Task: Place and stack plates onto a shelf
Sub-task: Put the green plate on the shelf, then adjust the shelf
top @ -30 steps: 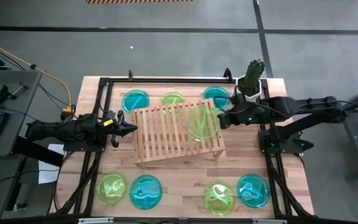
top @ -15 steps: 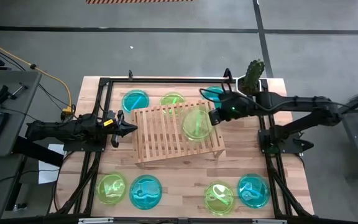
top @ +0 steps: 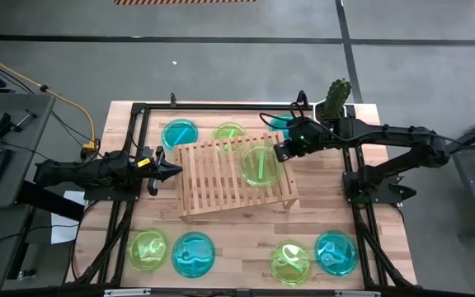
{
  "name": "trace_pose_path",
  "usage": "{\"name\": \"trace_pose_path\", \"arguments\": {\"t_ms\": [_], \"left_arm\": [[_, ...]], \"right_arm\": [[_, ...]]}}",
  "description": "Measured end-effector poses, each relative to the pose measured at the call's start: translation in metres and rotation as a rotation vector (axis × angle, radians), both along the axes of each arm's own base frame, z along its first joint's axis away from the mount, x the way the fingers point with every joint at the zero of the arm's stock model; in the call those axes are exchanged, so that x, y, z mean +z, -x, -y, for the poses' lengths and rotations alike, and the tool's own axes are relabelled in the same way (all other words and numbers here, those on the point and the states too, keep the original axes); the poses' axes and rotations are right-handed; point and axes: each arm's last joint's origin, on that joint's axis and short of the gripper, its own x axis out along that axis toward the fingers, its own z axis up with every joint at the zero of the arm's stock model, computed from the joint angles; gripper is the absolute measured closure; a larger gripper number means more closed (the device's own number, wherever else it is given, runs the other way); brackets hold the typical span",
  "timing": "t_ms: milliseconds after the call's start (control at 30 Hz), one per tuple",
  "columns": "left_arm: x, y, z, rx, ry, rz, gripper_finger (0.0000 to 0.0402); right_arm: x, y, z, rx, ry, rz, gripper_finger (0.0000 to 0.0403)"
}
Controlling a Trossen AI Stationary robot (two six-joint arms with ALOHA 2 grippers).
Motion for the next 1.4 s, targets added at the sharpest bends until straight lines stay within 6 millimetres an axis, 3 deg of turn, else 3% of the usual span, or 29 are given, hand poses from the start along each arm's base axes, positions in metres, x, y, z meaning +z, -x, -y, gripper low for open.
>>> {"name": "trace_pose_path", "arguments": {"t_ms": [233, 367, 567, 700, 900, 1200, 1400], "left_arm": [[0.000, 0.000, 0.000, 0.000, 0.000, 0.000, 0.0402], [0.000, 0.000, 0.000, 0.000, 0.000, 0.000, 0.0402], [0.000, 0.000, 0.000, 0.000, 0.000, 0.000, 0.0401], [0.000, 0.000, 0.000, 0.000, 0.000, 0.000, 0.0401], [0.000, 0.000, 0.000, 0.000, -0.002, 0.000, 0.0402], [0.000, 0.000, 0.000, 0.001, -0.001, 0.001, 0.0401], [0.010, 0.001, -0.001, 0.024, 0.079, 0.115, 0.0401]], "right_arm": [[-0.001, 0.001, -0.001, 0.038, -0.016, -0.011, 0.0397], [0.002, 0.005, 0.003, 0.034, 0.034, -0.021, 0.0368], [0.026, 0.035, 0.012, -0.017, 0.192, 0.045, 0.0309], [0.049, 0.054, 0.011, 0.009, 0.293, 0.173, 0.0295], [0.073, 0.069, -0.001, 0.133, 0.435, 0.341, 0.0304], [0.081, 0.082, -0.014, 0.214, 0.449, 0.400, 0.0317], [0.084, 0.082, -0.020, 0.256, 0.463, 0.431, 0.0371]]}}
